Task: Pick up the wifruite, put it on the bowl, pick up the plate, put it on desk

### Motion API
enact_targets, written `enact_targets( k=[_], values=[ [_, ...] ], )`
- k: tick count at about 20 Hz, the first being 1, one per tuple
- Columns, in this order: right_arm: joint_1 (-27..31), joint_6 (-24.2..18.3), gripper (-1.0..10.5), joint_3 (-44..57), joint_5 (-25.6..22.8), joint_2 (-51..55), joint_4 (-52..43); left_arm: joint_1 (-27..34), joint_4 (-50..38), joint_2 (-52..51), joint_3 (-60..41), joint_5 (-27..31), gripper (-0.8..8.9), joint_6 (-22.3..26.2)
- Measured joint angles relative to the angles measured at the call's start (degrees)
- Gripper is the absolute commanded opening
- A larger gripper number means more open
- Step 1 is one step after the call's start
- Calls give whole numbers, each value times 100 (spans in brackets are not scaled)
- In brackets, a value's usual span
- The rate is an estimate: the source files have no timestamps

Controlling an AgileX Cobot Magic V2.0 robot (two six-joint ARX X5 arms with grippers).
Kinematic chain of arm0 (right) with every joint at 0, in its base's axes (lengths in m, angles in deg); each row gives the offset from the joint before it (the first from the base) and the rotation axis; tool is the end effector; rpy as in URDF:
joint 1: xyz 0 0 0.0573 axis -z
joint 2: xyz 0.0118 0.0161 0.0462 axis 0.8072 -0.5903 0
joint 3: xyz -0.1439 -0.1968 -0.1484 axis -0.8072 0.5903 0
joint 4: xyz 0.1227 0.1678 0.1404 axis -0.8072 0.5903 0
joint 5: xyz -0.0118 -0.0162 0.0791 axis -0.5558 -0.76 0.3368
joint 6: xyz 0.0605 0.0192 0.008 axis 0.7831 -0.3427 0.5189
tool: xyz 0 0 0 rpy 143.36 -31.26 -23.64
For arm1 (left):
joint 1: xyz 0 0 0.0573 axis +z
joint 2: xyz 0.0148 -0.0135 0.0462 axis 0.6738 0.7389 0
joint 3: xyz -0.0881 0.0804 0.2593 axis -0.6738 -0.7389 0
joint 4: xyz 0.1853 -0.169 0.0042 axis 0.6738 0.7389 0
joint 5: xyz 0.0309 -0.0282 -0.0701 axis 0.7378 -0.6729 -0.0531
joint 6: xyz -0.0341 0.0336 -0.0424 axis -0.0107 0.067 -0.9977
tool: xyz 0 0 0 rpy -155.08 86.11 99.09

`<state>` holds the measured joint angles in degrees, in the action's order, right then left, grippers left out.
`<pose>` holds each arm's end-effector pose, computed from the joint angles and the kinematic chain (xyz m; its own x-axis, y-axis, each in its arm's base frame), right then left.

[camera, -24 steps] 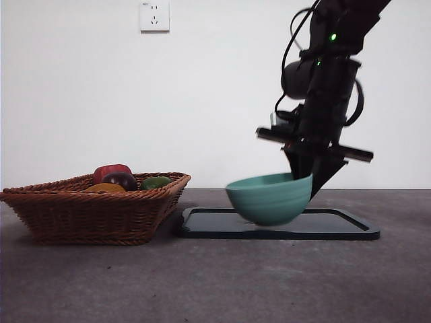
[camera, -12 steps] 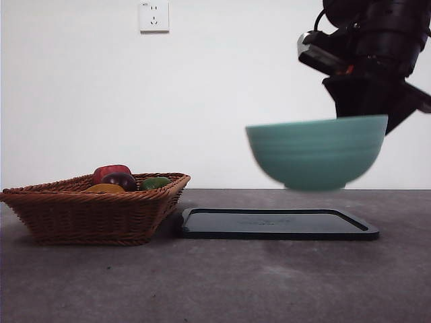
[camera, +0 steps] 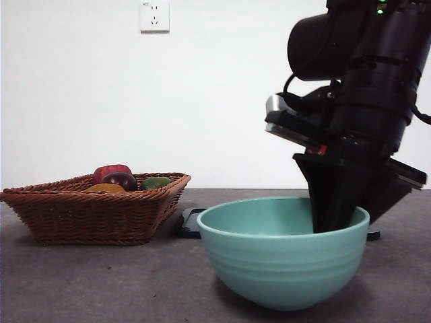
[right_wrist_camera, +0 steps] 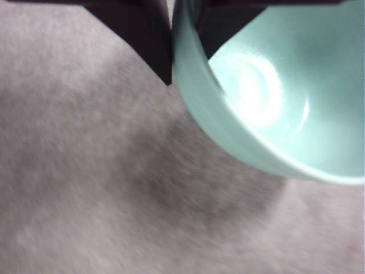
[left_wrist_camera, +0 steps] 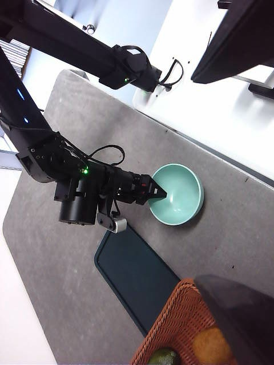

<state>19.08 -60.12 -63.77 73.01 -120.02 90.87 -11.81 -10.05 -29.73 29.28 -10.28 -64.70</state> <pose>0.2154 0.1648 0.1861 0.0185 0.3576 -0.9337 -0.3487 0.8775 0.3292 0.0043 -0.0166 0.4410 0.4190 -0.8138 -0.4027 0.8707 0.4859 -0.0762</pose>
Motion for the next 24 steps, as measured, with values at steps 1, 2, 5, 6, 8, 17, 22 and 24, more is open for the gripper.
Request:
enact_targets(
  k=[1, 2, 5, 6, 8, 17, 22, 24],
  values=[
    [2, 35, 5, 46, -2, 0, -11, 0, 0, 0, 0, 0, 559, 0],
    [2, 52, 5, 74, 0, -2, -7, 0, 0, 0, 0, -2, 559, 0],
    [-11, 76, 5, 77, 2, -2, -13, 0, 0, 0, 0, -2, 559, 0],
    [-11, 107, 35, 77, 2, -2, -11, 0, 0, 0, 0, -2, 559, 0],
    [-11, 151, 236, 77, 2, -2, -15, 0, 0, 0, 0, 0, 559, 0],
    [-2, 179, 589, -507, -378, 863, 791, 0, 0, 0, 0, 0, 559, 0],
    [-2, 160, 588, -1215, -468, 2389, 1725, 0, 0, 0, 0, 0, 559, 0],
    [-2, 160, 588, -1460, -468, 3147, 1987, 0, 0, 0, 0, -2, 559, 0]
  ],
)
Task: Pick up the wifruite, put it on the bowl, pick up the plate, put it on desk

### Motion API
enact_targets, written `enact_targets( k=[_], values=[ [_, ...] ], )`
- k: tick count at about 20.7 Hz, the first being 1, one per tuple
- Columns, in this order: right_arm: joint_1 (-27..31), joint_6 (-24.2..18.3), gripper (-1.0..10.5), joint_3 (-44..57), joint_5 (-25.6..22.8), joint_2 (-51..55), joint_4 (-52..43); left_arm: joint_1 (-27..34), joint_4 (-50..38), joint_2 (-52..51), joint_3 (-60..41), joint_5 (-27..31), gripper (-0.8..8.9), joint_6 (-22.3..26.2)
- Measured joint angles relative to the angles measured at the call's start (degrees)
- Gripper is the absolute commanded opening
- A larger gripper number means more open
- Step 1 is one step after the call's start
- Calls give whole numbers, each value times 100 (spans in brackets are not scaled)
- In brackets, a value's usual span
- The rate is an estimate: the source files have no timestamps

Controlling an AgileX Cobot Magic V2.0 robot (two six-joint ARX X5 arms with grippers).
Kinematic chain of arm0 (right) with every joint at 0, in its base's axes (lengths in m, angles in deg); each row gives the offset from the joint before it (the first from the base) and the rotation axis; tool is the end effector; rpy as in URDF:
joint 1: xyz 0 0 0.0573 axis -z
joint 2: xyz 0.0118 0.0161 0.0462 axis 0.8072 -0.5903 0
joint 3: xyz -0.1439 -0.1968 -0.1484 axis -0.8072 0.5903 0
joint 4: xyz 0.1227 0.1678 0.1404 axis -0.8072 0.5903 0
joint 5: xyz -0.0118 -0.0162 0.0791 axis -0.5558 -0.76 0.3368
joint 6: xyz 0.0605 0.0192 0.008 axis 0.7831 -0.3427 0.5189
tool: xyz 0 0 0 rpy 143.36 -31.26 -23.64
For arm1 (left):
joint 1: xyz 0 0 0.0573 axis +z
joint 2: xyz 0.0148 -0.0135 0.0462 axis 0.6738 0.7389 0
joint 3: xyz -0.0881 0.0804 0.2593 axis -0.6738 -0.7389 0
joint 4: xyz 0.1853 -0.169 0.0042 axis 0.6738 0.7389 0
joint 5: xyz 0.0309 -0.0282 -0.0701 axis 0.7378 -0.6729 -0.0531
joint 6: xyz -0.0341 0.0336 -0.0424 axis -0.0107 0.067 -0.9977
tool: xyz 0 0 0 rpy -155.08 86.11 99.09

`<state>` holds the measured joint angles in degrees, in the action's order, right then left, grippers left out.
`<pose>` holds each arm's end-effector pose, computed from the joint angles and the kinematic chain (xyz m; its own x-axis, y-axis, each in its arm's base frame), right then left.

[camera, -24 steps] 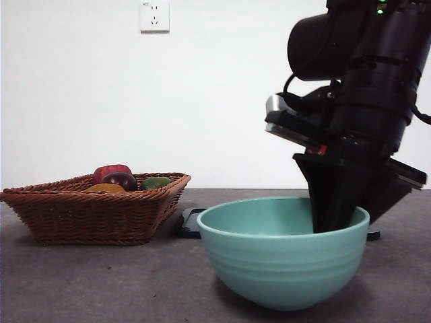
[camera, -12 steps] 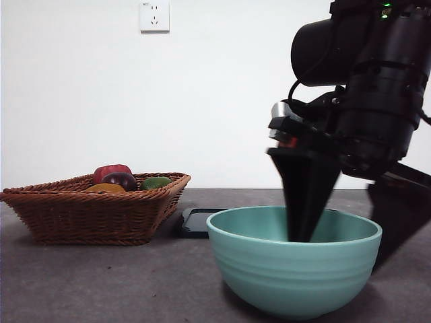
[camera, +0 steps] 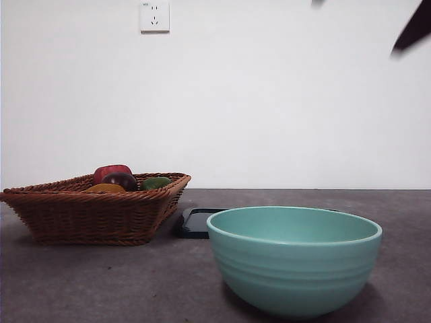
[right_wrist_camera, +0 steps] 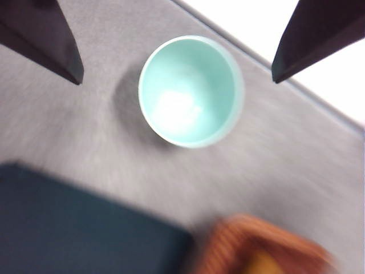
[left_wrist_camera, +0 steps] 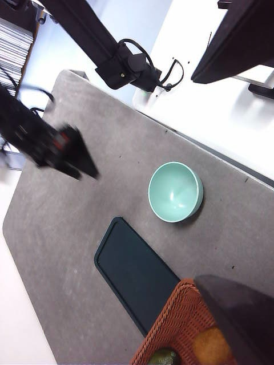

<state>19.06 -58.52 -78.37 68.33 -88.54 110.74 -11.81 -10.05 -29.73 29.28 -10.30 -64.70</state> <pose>0.1309 0.1020 0.3586 0.3942 0.5220 -0.7564 -0.4353 0.8309 0.3466 0.0043 -0.0166 0.4410 0.4187 -0.8140 -0.4026 0.8708 0.4857 -0.0764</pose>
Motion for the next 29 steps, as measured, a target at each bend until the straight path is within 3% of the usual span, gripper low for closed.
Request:
enact_targets(
  k=[8, 13, 14, 15, 16, 17, 29],
  values=[
    [0, -2, 588, -101, 7, 2667, 756, 0, -2, 0, 0, 0, 559, -2],
    [0, -2, 586, -101, 15, 3515, 1329, 0, -2, 0, 0, 0, 557, -2],
    [0, -2, 525, -103, 13, 3641, 1331, 0, -2, 0, 0, 0, 529, -2],
    [0, 0, 373, -103, 13, 3711, 1331, 0, -2, 0, 0, 0, 440, -2],
    [0, 0, 98, -103, 11, 3762, 1335, 0, 0, 0, 0, 0, 201, 9],
    [0, -9, -1, -103, 2, 3768, 1351, 0, 2, 0, 0, 0, 11, 15],
    [0, -26, 18, -103, 0, 3768, 1331, 0, 2, 0, 0, 2, 29, 15]
  ],
)
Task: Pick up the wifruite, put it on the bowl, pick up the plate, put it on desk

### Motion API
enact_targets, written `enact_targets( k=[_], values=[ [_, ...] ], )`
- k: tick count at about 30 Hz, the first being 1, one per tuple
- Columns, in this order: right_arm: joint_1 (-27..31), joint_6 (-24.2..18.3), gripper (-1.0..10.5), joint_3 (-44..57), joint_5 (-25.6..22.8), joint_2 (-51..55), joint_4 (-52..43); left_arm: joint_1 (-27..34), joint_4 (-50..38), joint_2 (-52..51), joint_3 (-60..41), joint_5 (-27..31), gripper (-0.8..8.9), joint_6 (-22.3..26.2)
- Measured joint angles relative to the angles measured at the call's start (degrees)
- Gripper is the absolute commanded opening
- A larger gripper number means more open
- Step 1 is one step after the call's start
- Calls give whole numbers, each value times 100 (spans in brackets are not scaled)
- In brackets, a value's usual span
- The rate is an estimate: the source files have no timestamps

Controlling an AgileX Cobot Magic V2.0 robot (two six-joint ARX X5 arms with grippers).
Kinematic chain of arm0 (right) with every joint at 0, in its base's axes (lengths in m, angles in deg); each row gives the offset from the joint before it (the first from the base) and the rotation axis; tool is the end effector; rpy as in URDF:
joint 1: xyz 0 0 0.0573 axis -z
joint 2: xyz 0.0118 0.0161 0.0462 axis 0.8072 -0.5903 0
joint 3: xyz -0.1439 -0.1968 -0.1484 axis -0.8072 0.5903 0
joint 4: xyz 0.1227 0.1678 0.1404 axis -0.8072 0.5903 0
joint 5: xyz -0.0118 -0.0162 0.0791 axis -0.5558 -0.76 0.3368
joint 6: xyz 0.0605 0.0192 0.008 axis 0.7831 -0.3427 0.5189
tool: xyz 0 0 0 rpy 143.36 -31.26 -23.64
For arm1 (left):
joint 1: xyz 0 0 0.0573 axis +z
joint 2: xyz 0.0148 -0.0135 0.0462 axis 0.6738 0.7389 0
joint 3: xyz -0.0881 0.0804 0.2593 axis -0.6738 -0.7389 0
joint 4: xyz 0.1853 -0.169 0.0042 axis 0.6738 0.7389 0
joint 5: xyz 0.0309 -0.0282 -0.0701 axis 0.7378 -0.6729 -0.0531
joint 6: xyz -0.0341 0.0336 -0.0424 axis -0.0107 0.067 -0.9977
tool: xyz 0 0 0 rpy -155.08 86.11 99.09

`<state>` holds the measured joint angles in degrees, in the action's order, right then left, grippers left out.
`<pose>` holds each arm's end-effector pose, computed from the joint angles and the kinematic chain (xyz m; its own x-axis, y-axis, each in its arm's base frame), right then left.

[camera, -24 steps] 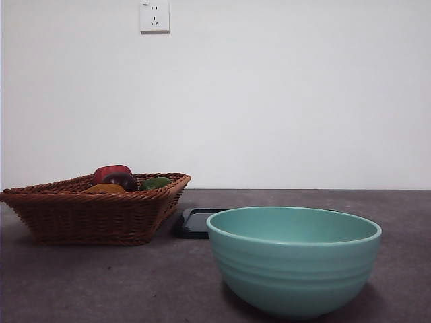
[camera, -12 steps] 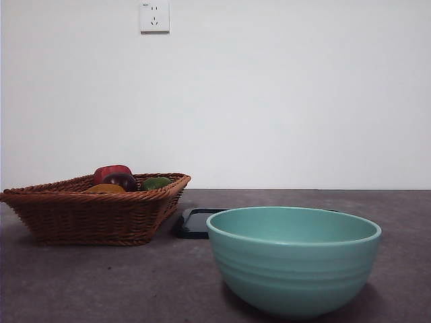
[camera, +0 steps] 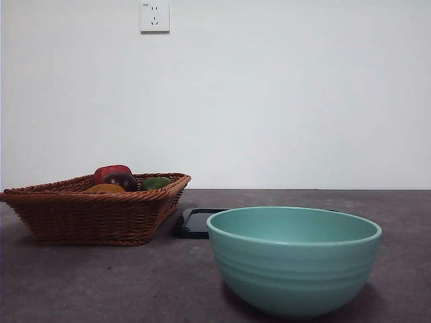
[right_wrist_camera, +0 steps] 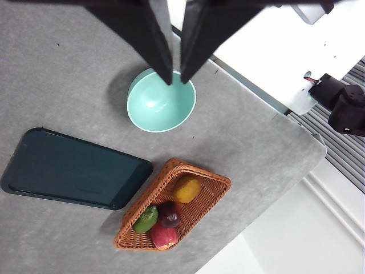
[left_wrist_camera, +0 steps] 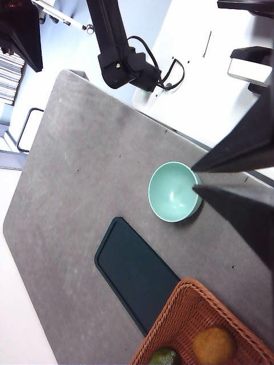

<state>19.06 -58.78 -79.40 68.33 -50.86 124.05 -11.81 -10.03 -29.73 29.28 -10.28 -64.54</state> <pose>-0.0318 -0.0110 0.3740 0.6114 0.6728 -0.4167 -0.5692 0.7397 0.3591 0.0043 -0.0166 0.4410 0.4189 -0.8137 -0.4030 0.8714 0.4851 -0.0737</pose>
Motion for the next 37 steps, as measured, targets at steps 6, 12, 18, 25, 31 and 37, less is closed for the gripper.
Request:
enact_targets(
  k=[6, 12, 18, 25, 31, 37],
  values=[
    [0, 0, 18, 0, 0, 0, 0, 0, 2, 0, 0, 0, 29, 0],
    [0, 0, 18, 0, -2, 0, 0, 426, 0, -72, 0, -4, 29, 0],
    [0, 0, 18, 0, -2, 0, 0, 1853, -857, -247, -483, 9, 29, -289],
    [0, 0, 18, 0, 0, 0, 0, 3670, -3593, -964, -2933, 404, 29, -114],
    [0, 0, 18, 0, -2, 0, 0, 4789, -5189, -1967, -5453, 490, 29, -20],
    [0, 0, 18, 0, -2, 0, 0, 5051, -5519, -2693, -6985, 634, 29, -17]
  ],
)
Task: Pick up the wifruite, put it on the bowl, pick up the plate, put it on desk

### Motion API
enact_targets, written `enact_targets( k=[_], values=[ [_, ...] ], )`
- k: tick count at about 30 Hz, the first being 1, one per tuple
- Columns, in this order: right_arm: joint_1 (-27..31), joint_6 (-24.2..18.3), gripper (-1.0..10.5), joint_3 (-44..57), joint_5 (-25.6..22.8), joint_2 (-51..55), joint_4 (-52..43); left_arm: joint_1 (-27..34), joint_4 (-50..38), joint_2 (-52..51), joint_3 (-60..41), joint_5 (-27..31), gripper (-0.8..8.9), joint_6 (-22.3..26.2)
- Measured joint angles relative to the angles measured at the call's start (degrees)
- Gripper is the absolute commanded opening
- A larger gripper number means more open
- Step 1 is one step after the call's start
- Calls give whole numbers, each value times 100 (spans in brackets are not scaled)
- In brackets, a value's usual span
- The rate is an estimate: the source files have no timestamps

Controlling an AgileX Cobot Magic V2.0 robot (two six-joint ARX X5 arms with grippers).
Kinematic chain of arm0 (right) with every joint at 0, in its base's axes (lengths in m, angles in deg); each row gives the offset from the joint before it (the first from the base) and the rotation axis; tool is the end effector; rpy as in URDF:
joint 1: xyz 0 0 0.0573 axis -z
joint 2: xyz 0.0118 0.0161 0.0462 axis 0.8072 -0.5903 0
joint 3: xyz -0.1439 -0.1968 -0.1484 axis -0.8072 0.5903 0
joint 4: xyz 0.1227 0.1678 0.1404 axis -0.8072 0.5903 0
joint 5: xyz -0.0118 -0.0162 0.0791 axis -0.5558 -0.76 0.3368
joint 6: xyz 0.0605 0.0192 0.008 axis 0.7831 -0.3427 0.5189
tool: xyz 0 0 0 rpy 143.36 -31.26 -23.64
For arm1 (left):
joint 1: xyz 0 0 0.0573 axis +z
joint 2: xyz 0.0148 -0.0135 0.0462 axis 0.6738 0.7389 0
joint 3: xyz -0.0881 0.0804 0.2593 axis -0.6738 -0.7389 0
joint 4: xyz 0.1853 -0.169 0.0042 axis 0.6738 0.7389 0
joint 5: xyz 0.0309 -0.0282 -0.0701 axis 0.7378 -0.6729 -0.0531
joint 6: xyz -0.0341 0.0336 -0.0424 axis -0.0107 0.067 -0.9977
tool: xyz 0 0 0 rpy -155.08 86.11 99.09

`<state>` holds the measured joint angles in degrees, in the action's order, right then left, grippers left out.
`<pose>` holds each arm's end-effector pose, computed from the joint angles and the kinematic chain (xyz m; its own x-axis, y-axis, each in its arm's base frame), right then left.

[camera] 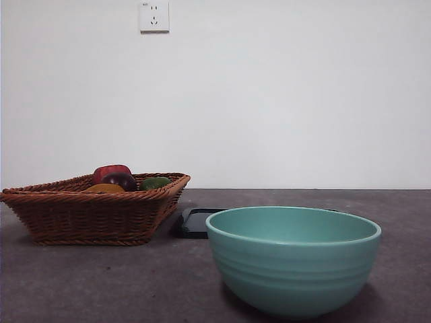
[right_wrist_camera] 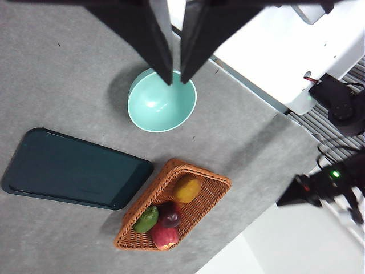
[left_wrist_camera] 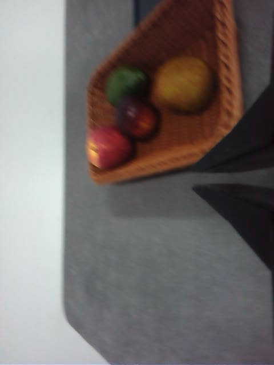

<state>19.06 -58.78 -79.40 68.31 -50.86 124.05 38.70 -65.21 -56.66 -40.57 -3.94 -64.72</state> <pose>-0.0318 -0.0110 0.3740 0.6116 0.6725 -0.4167 -0.5690 0.7399 0.3589 0.0877 -0.0068 0.1970 0.9750 -0.0889 -0.2035 0.0850 0.9960 -0.0279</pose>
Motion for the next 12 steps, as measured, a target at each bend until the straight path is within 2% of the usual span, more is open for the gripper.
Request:
enact_targets(
  k=[7, 12],
  values=[
    [0, 0, 18, 0, 2, 0, 0, 313, 48, -789, -525, 11, 29, -26],
    [0, 0, 18, 0, 0, 0, 0, 376, 59, -844, -756, 11, 29, -120]
  ],
)
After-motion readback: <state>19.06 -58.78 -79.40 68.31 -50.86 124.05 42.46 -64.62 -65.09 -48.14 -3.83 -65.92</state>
